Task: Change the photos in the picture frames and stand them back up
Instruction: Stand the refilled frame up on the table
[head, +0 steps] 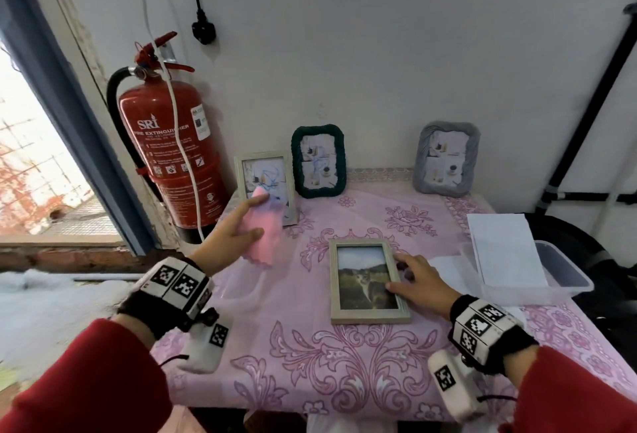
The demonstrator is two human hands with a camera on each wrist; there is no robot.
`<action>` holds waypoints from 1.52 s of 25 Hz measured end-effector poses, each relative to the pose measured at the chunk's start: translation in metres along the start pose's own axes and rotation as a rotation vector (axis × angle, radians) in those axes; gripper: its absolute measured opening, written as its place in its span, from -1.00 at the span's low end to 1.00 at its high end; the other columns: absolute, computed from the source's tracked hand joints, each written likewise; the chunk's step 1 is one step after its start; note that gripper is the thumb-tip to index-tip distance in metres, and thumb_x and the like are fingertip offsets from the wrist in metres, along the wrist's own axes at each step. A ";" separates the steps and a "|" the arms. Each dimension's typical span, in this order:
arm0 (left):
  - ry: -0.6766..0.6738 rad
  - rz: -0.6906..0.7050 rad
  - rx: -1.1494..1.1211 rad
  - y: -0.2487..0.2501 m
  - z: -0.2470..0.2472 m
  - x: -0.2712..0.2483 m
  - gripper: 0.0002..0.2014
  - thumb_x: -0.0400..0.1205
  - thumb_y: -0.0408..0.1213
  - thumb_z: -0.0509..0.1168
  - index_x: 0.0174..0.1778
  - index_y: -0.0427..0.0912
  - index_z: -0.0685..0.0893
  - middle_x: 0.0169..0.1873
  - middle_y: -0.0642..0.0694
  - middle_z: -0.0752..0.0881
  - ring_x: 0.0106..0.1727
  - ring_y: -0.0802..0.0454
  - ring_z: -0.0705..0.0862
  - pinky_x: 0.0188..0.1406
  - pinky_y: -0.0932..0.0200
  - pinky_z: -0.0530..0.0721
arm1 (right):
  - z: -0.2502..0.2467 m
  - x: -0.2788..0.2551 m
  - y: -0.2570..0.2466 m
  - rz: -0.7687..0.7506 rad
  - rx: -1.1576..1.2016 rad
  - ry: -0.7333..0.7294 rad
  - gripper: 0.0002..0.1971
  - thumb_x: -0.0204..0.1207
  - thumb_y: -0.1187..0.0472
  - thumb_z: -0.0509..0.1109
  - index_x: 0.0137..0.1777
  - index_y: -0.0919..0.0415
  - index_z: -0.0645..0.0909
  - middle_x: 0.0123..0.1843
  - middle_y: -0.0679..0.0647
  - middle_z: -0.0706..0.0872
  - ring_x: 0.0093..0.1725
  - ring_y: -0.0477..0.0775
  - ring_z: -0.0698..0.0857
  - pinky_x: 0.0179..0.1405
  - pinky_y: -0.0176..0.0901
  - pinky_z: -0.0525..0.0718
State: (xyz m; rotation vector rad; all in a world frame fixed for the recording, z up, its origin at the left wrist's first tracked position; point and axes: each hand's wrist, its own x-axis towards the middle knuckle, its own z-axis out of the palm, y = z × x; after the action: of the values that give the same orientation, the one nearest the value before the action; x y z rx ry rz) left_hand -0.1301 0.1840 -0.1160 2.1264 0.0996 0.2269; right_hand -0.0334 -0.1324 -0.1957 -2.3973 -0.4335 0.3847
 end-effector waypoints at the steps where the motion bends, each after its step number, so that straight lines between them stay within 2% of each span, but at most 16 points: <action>1: -0.015 -0.019 0.035 -0.004 -0.011 -0.001 -0.42 0.62 -0.50 0.21 0.51 0.08 0.31 0.42 -0.01 0.34 0.07 0.07 0.61 -0.11 0.21 0.76 | 0.000 0.000 0.000 0.004 -0.002 -0.005 -0.30 0.48 0.09 0.45 0.57 0.15 0.25 0.39 0.23 0.38 0.43 0.22 0.42 0.53 0.04 0.31; 5: -0.033 -0.126 0.066 -0.024 -0.036 -0.003 -0.42 0.62 -0.52 0.21 0.54 -0.01 0.30 0.41 -0.14 0.38 -0.02 -0.02 0.64 -0.21 0.20 0.78 | 0.002 0.002 0.000 0.013 -0.057 0.006 -0.30 0.51 0.05 0.42 0.59 0.14 0.22 0.44 0.26 0.36 0.46 0.22 0.40 0.54 -0.03 0.28; 6: -0.047 -0.139 0.089 -0.028 -0.038 -0.004 -0.41 0.62 -0.53 0.22 0.54 -0.03 0.29 0.42 -0.17 0.39 0.01 -0.07 0.64 -0.19 0.18 0.77 | 0.002 0.002 0.000 0.014 -0.056 0.005 -0.30 0.51 0.05 0.41 0.59 0.14 0.21 0.44 0.26 0.36 0.47 0.22 0.39 0.54 -0.03 0.28; 9: -0.100 -0.171 0.200 -0.037 -0.035 -0.007 -0.41 0.61 -0.53 0.22 0.54 -0.03 0.29 0.42 -0.16 0.40 0.21 -0.10 0.56 0.11 0.02 0.68 | 0.001 0.000 0.001 0.018 -0.024 -0.003 -0.30 0.51 0.04 0.42 0.60 0.13 0.22 0.44 0.25 0.35 0.46 0.22 0.41 0.55 0.03 0.28; 12: -0.138 -0.169 0.239 -0.042 -0.024 -0.009 -0.40 0.60 -0.54 0.25 0.55 -0.11 0.30 0.45 -0.19 0.41 0.35 -0.14 0.49 0.35 -0.03 0.52 | 0.001 0.000 0.001 0.015 -0.026 -0.010 -0.30 0.52 0.04 0.41 0.60 0.13 0.21 0.44 0.26 0.34 0.47 0.22 0.41 0.56 0.03 0.27; 16: -0.129 -0.184 0.241 -0.046 -0.013 -0.009 -0.40 0.58 -0.53 0.29 0.53 -0.15 0.33 0.48 -0.19 0.40 0.45 -0.12 0.43 0.43 0.06 0.41 | 0.001 0.000 0.001 0.012 -0.019 -0.010 -0.30 0.53 0.05 0.40 0.61 0.13 0.20 0.44 0.26 0.35 0.47 0.23 0.41 0.56 0.02 0.28; 19: -0.111 -0.213 0.381 -0.049 -0.006 -0.012 -0.42 0.55 -0.43 0.37 0.50 -0.15 0.40 0.47 -0.19 0.40 0.46 -0.10 0.41 0.45 0.13 0.36 | 0.001 0.000 0.001 0.014 -0.020 -0.009 -0.30 0.53 0.05 0.40 0.61 0.11 0.19 0.44 0.26 0.35 0.48 0.24 0.40 0.56 0.01 0.27; 23: 0.018 -0.085 0.616 -0.043 -0.005 -0.014 -0.43 0.44 -0.31 0.48 0.40 -0.07 0.54 0.41 -0.17 0.41 0.48 -0.10 0.35 0.51 0.05 0.28 | 0.001 -0.001 0.001 0.014 -0.011 -0.014 -0.30 0.53 0.05 0.40 0.61 0.11 0.19 0.44 0.25 0.35 0.48 0.23 0.39 0.56 -0.02 0.27; 25: -0.042 -0.084 0.562 -0.041 -0.005 -0.013 -0.49 0.49 -0.32 0.45 0.38 -0.10 0.56 0.37 -0.13 0.52 0.42 -0.06 0.45 0.47 0.05 0.38 | 0.001 -0.002 0.001 0.014 -0.008 -0.017 -0.31 0.54 0.04 0.39 0.61 0.11 0.19 0.44 0.24 0.35 0.48 0.22 0.39 0.54 -0.08 0.29; 27: -0.140 -0.159 0.547 -0.043 -0.003 -0.011 -0.52 0.56 -0.29 0.38 0.43 -0.09 0.51 0.39 -0.11 0.55 0.40 -0.04 0.51 0.45 0.06 0.41 | 0.001 -0.002 0.000 0.014 -0.008 -0.018 -0.31 0.54 0.04 0.39 0.61 0.11 0.19 0.44 0.24 0.34 0.48 0.21 0.38 0.53 -0.09 0.29; 30: -0.260 -0.238 0.630 -0.050 0.002 -0.010 -0.53 0.65 -0.23 0.26 0.51 -0.06 0.42 0.48 -0.10 0.47 0.47 -0.05 0.44 0.51 0.13 0.30 | 0.001 -0.003 0.001 0.003 0.005 -0.020 -0.31 0.54 0.05 0.38 0.61 0.13 0.19 0.43 0.22 0.35 0.48 0.19 0.39 0.52 -0.10 0.28; 32: -0.290 -0.259 0.635 -0.052 0.005 -0.009 -0.55 0.68 -0.28 0.19 0.53 -0.08 0.39 0.52 -0.10 0.41 0.51 -0.06 0.38 0.51 0.16 0.24 | 0.001 -0.003 0.002 -0.005 0.013 -0.021 -0.31 0.54 0.05 0.38 0.61 0.14 0.19 0.43 0.20 0.35 0.47 0.18 0.39 0.53 -0.10 0.27; 35: -0.208 -0.215 0.587 -0.046 0.006 -0.005 -0.61 0.69 -0.41 0.13 0.45 -0.20 0.49 0.49 -0.15 0.47 0.49 -0.06 0.44 0.47 0.21 0.29 | 0.001 -0.002 0.002 -0.008 0.004 -0.023 -0.31 0.54 0.04 0.38 0.61 0.13 0.19 0.44 0.20 0.35 0.47 0.17 0.38 0.52 -0.10 0.27; 38: -0.003 -0.157 0.478 -0.028 0.008 -0.002 -0.66 0.63 -0.41 0.22 0.34 -0.23 0.59 0.36 -0.17 0.58 0.39 -0.09 0.52 0.44 0.12 0.39 | 0.001 -0.002 0.003 -0.007 0.012 -0.020 -0.31 0.54 0.05 0.39 0.61 0.14 0.20 0.43 0.20 0.35 0.47 0.18 0.39 0.52 -0.11 0.28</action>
State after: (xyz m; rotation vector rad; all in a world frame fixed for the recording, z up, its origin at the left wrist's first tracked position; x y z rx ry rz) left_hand -0.1297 0.1925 -0.1440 2.5775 0.3464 0.1130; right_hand -0.0347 -0.1345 -0.1982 -2.3815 -0.4469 0.4069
